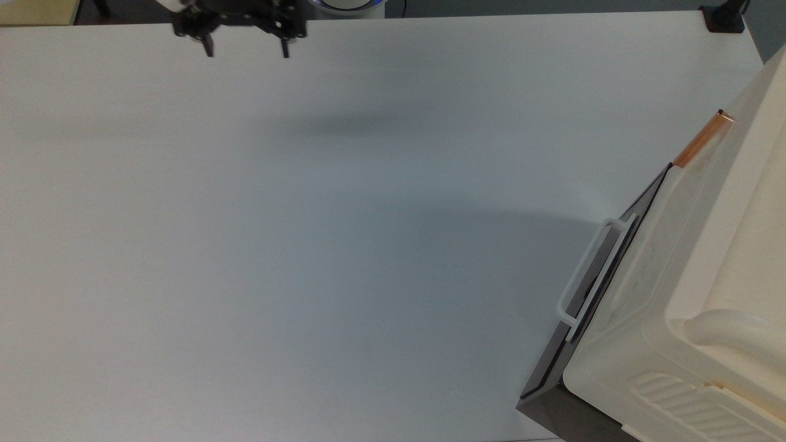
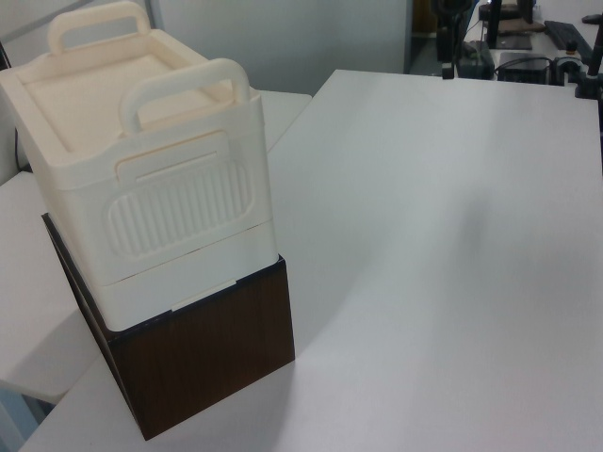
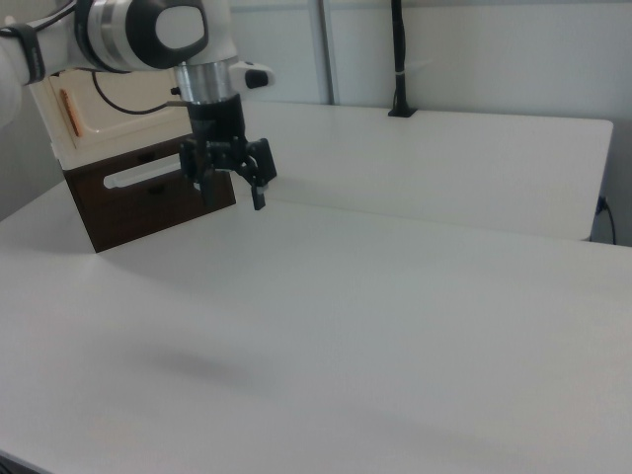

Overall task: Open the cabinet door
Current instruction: 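Move the open gripper across the table toward the cabinet door's orange handle, then lower the gripper onto the orange handle and close it, then pull the handle to swing the cabinet door open, then release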

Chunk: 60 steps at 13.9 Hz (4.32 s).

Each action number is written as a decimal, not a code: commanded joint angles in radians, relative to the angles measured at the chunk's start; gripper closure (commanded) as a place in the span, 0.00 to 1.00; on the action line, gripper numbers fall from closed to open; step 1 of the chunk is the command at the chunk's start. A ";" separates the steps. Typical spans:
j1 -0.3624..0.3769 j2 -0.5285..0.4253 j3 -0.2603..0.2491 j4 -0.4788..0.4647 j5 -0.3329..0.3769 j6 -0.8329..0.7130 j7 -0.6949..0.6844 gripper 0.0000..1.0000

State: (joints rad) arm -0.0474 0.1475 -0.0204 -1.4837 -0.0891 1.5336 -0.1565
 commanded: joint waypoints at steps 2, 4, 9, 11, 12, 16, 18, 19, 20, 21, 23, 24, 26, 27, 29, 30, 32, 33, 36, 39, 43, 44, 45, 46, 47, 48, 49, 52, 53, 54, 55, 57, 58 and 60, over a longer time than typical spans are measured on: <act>0.101 0.007 -0.006 0.089 0.066 0.000 -0.093 0.00; 0.167 0.009 -0.007 0.092 0.089 0.063 -0.109 0.00; 0.345 0.073 -0.024 0.092 0.183 0.345 -0.112 0.00; 0.391 0.099 -0.024 0.095 0.184 0.408 -0.104 0.00; 0.415 0.104 -0.024 0.094 0.183 0.454 -0.106 0.00; 0.486 0.126 -0.023 0.094 0.172 0.591 -0.109 0.01; 0.526 0.136 -0.023 0.095 0.157 0.657 -0.106 0.07; 0.543 0.141 -0.023 0.095 0.152 0.675 -0.110 0.10; 0.561 0.144 -0.023 0.098 0.122 0.684 -0.104 0.15; 0.586 0.144 -0.023 0.121 0.103 0.685 -0.104 0.19; 0.604 0.144 -0.023 0.161 0.098 0.682 -0.106 0.41; 0.606 0.146 -0.021 0.163 0.098 0.683 -0.112 0.44; 0.613 0.153 -0.021 0.166 0.100 0.686 -0.117 0.44; 0.621 0.158 -0.018 0.164 0.100 0.700 -0.117 0.44; 0.638 0.190 -0.023 0.174 0.098 0.764 -0.110 0.44; 0.638 0.207 -0.023 0.198 0.098 0.770 -0.110 0.44; 0.640 0.230 -0.024 0.218 0.098 0.777 -0.110 0.44; 0.649 0.237 -0.024 0.218 0.098 0.778 -0.115 0.47; 0.655 0.244 -0.026 0.217 0.101 0.836 -0.110 0.59; 0.658 0.267 -0.038 0.206 0.103 0.896 -0.106 0.71; 0.659 0.274 -0.047 0.209 0.104 0.910 -0.103 0.72; 0.659 0.273 -0.050 0.206 0.109 0.912 -0.103 0.81; 0.659 0.273 -0.050 0.206 0.111 0.912 -0.104 0.86; 0.659 0.271 -0.050 0.204 0.112 0.912 -0.104 0.96; 0.661 0.270 -0.050 0.201 0.112 0.912 -0.103 0.97; 0.659 0.262 -0.050 0.191 0.114 0.912 -0.103 0.98; 0.658 0.235 -0.050 0.171 0.138 0.910 -0.107 0.98; 0.646 0.124 -0.050 0.045 0.184 0.895 -0.109 0.98; 0.637 0.116 -0.050 0.036 0.186 0.872 -0.107 0.98; 0.624 0.110 -0.050 0.033 0.186 0.837 -0.107 0.98; 0.606 0.095 -0.050 0.033 0.186 0.800 -0.109 0.98; 0.572 0.054 -0.050 0.033 0.186 0.685 -0.112 0.96; 0.552 0.031 -0.052 0.033 0.186 0.615 -0.113 0.82; 0.468 -0.028 -0.052 0.017 0.184 0.418 -0.106 0.07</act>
State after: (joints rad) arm 0.5097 0.2279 -0.0638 -1.4010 0.0824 2.1394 -0.2535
